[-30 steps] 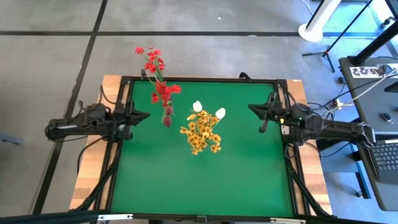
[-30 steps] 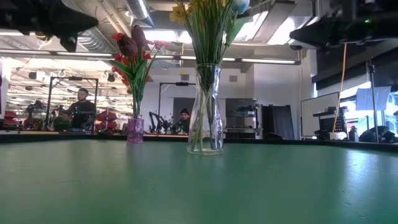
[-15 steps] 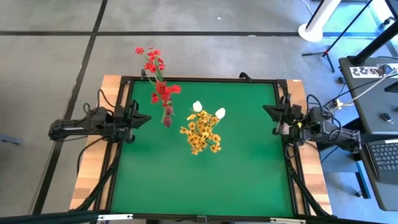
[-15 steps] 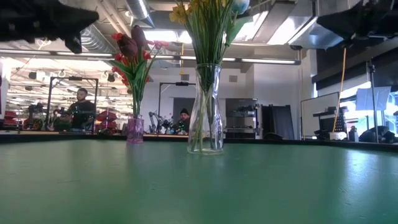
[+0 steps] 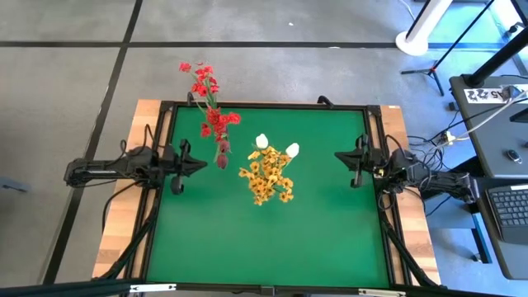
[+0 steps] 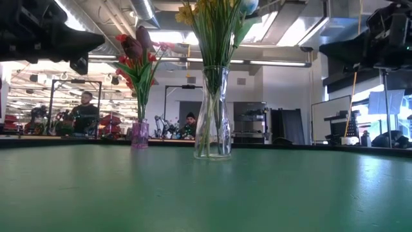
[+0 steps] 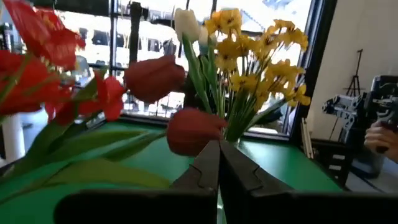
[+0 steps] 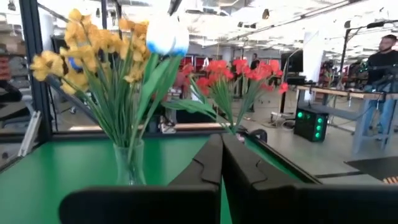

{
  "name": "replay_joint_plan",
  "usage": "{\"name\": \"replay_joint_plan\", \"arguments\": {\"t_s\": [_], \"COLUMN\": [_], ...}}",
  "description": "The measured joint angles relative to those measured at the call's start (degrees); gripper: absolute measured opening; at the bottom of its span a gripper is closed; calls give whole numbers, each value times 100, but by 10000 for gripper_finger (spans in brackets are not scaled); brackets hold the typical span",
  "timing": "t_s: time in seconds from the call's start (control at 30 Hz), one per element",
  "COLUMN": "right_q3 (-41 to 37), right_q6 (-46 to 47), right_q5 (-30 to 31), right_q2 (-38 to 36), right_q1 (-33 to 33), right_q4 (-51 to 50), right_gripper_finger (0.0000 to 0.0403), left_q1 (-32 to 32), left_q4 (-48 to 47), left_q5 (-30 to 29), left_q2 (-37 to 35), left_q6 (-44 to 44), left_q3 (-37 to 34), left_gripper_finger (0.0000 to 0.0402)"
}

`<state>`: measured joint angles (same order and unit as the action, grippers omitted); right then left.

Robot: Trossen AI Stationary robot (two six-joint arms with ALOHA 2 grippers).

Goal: Sort flowers into vase by color
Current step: Return to Home Position

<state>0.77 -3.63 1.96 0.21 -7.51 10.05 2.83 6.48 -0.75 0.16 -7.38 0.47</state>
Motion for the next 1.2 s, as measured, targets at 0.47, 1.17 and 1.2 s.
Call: {"name": "replay_joint_plan", "arguments": {"t_s": [0.47, 1.17, 1.2], "right_q3": [-14, -25, -25], "right_q6": [193, 331, 331], "right_q5": [386, 598, 598], "right_q2": [3, 2, 2], "right_q1": [0, 0, 0], "right_q4": [-640, -772, -772], "right_gripper_finger": [7, 7, 7], "left_q1": [2, 2, 2], "left_q4": [-423, -411, -411], "left_q5": [66, 131, 131], "left_q2": [0, 0, 0], "left_q6": [-163, -111, -110], "left_q3": [0, 0, 0], "left_gripper_finger": [0, 0, 0]}}
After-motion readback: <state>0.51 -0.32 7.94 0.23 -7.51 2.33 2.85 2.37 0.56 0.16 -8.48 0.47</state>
